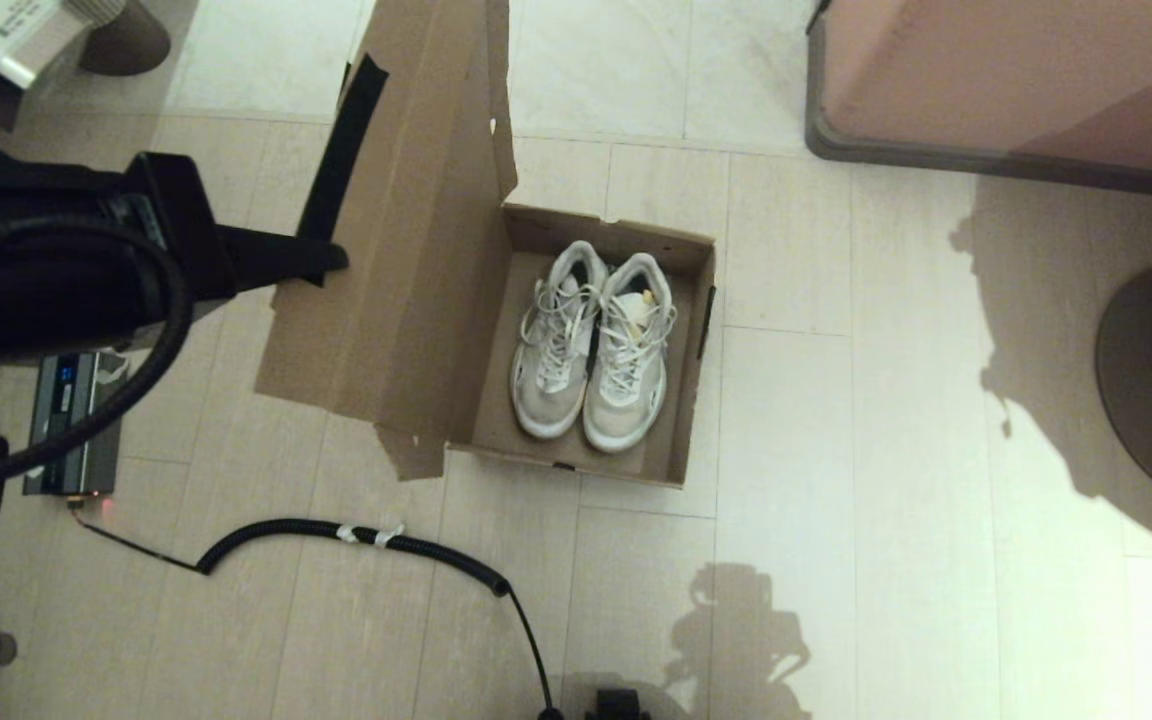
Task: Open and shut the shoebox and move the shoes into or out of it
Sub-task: Close the shoe box
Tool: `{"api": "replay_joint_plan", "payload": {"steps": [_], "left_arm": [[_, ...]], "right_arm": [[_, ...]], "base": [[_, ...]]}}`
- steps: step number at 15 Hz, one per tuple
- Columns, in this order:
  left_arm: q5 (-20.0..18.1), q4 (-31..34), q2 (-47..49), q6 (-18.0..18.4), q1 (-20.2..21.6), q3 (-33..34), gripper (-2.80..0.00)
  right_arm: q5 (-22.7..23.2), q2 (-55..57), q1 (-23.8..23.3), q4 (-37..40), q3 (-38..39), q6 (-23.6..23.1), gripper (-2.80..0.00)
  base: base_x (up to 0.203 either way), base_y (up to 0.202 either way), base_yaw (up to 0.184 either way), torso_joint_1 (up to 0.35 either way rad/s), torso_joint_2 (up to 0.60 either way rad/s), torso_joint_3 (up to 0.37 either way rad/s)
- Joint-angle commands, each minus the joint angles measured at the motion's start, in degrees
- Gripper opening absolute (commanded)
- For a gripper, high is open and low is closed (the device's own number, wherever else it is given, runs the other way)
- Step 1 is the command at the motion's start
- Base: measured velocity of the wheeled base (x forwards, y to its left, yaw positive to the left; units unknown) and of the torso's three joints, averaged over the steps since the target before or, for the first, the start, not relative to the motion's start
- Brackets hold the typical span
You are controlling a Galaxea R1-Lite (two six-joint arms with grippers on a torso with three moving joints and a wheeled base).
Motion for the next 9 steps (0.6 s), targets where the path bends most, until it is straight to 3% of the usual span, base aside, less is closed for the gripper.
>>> {"api": "replay_joint_plan", "payload": {"steps": [1,7,8,9], "left_arm": [[-0.1,-0.1,1.3,-3.1,-2.1,0.1,-2.8],[-0.1,-1.7,2.9,-4.4,-3.5,-0.2,-2.8],[-0.1,-1.8,3.1,-4.4,-4.0,-0.2,0.0],[-0.2,-1.9,3.3,-4.5,-4.5,-0.3,0.0]], "right_arm": [[0.0,0.1,0.0,-0.1,0.8,0.0,-2.8],[0.0,0.1,0.0,0.0,0.8,0.0,-2.8],[0.0,0.1,0.0,-0.1,0.8,0.0,-2.8],[0.0,0.1,0.0,0.0,0.8,0.0,-2.8]], "base": [[0.0,0.0,0.0,0.0,0.0,0.0],[0.0,0.0,0.0,0.0,0.0,0.0],[0.0,0.0,0.0,0.0,0.0,0.0],[0.0,0.0,0.0,0.0,0.0,0.0]]}}
